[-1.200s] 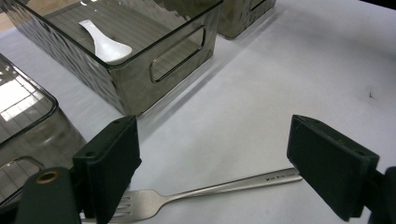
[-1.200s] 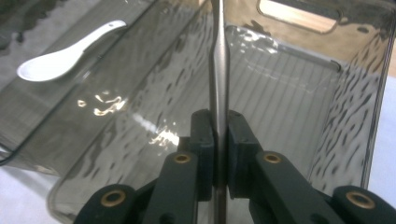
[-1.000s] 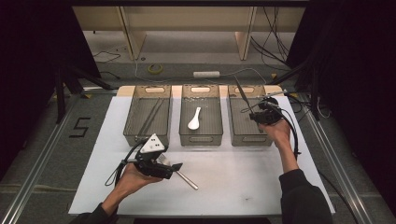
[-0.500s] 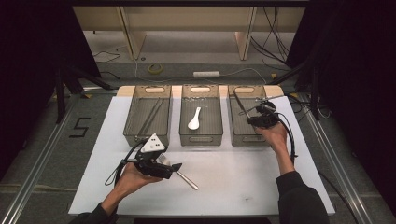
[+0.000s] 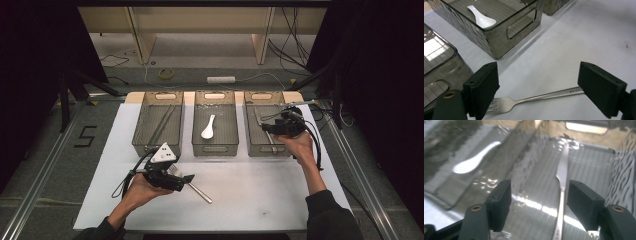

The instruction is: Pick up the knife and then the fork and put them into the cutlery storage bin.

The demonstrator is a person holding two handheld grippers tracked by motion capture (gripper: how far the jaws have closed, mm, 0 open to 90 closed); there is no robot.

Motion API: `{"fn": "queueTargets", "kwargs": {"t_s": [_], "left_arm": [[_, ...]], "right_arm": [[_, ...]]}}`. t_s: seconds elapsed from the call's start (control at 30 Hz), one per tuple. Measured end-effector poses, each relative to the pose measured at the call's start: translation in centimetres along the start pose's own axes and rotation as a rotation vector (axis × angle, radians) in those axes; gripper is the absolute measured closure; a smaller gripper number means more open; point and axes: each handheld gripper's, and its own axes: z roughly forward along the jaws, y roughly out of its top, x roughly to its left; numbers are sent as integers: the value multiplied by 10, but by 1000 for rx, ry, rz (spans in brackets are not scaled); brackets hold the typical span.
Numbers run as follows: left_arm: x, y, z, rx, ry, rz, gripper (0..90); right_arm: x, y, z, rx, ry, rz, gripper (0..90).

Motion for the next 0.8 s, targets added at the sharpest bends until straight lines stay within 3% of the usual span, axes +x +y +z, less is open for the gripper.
{"fn": "queueTargets", "kwargs": {"t_s": [0.17,0.33,0.57,0.8], "left_arm": [[0,3,-1,4,2,0,166],[1,7,0,25,10,8,167],[1,12,4,86,11,24,166],[4,19,5,116,11,43,168]], "right_arm": [[20,-8,-23,-63,59,-69,331],[41,-32,-40,-115,128,-111,321],[55,-62,-56,-176,199,-111,317],[68,-82,-63,-191,241,-136,313]]}}
